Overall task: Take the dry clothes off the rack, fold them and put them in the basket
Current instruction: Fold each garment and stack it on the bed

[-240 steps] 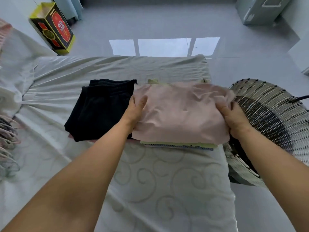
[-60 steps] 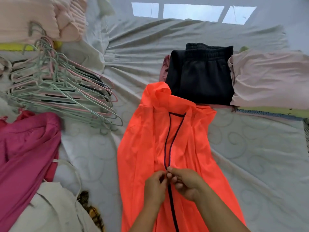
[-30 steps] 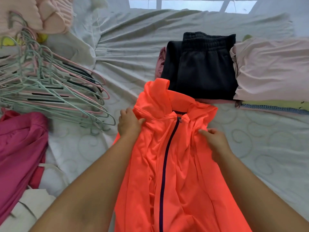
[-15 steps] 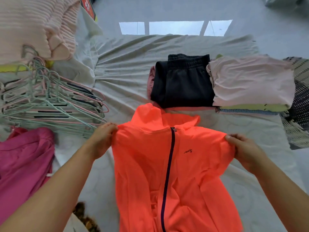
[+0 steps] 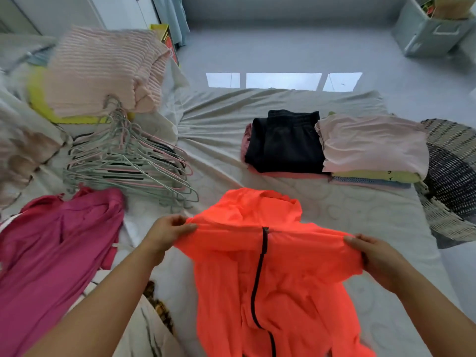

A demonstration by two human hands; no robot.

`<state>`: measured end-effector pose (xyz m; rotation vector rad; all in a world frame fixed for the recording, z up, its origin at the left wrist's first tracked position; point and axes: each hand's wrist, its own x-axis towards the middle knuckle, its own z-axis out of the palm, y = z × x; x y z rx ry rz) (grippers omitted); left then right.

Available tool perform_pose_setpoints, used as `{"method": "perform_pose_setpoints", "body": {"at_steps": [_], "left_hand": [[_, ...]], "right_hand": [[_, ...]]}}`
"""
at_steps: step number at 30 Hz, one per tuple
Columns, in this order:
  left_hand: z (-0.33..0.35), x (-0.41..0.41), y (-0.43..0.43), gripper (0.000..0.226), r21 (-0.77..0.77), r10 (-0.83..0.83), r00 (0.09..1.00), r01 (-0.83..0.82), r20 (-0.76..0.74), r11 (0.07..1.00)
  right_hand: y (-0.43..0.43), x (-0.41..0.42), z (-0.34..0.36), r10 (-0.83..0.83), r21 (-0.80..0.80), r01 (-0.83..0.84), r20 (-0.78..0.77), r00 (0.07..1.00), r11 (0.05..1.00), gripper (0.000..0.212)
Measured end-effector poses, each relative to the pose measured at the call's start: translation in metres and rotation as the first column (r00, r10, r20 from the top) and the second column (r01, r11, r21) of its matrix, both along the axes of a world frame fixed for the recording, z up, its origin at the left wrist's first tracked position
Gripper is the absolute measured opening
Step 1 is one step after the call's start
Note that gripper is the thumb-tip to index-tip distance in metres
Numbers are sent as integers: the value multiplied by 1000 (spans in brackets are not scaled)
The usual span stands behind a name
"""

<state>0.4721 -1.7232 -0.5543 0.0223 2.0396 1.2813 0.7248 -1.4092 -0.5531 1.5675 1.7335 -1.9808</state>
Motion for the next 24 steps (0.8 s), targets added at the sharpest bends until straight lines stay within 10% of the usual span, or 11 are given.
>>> {"method": "perform_pose_setpoints", "body": {"at_steps": [8, 13, 18, 21, 24], "left_hand": [[119, 53, -5, 13, 332, 204, 977, -174, -58, 927], [217, 89, -24, 20, 352, 82, 982, -17, -170, 936], [296, 119, -37, 8, 356, 43, 948, 75, -314, 932], [321, 137, -44, 6, 359, 70, 939, 59, -338, 931], [336, 156, -46, 5, 342, 54, 940, 68, -336, 937]], "right_hand": [[7, 31, 115, 96, 340, 21, -325, 941, 940, 20], [8, 65, 219, 231, 527, -7, -360, 904, 850, 10], [9, 100, 300, 289, 388, -135, -372, 882, 912, 8], [6, 117, 333, 396, 401, -260, -306, 866, 878, 43], [2, 131, 355, 444, 570, -260, -210, 871, 779, 12]]}}
